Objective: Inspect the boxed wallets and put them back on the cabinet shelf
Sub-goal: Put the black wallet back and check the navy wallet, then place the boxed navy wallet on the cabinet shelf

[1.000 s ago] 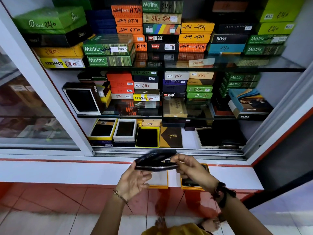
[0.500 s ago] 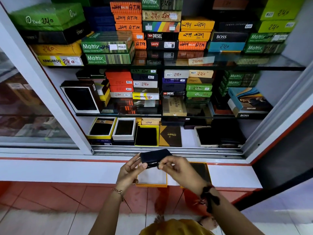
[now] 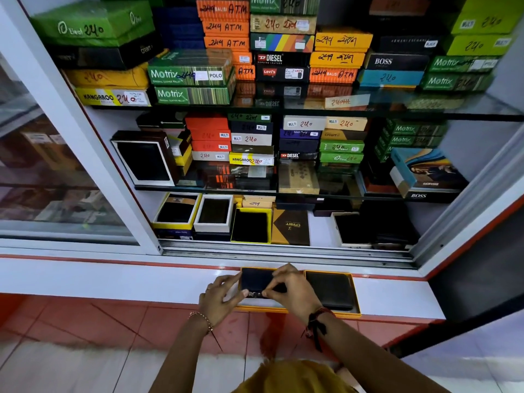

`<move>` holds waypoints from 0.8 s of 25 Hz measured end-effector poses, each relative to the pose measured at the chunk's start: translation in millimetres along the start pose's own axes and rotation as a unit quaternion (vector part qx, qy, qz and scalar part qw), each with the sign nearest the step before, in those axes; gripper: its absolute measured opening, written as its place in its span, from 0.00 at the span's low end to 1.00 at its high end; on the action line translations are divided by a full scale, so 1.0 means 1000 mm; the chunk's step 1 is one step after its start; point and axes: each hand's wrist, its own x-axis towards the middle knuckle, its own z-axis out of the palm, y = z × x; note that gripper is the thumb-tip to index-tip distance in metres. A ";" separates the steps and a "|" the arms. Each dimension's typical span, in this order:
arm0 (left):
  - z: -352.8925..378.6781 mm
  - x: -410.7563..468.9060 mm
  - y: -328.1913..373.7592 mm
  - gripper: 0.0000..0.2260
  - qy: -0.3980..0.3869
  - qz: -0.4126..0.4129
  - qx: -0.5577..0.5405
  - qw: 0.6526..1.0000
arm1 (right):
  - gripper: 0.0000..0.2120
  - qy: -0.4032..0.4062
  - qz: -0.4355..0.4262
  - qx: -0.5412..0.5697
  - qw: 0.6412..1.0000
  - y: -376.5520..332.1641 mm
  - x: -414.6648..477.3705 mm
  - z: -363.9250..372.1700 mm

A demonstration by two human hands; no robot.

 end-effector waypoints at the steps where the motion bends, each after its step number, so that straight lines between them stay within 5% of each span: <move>1: 0.002 -0.001 -0.002 0.27 -0.005 0.003 0.046 0.999 | 0.05 -0.007 0.002 -0.016 1.000 0.001 0.003 0.004; 3: 0.007 -0.004 -0.005 0.28 0.005 0.004 0.080 0.997 | 0.04 -0.004 0.016 -0.030 0.999 0.005 0.005 0.009; 7: 0.016 -0.004 0.003 0.24 0.025 -0.025 -0.037 0.999 | 0.18 0.026 0.109 0.007 0.994 0.023 0.007 0.009; 11: 0.003 -0.006 0.018 0.13 0.066 -0.068 -0.107 0.990 | 0.27 0.038 0.227 0.190 0.955 0.032 0.000 0.008; 20: -0.104 -0.010 0.097 0.18 0.176 0.054 -0.246 0.952 | 0.29 0.165 0.055 0.389 0.905 -0.055 0.000 -0.089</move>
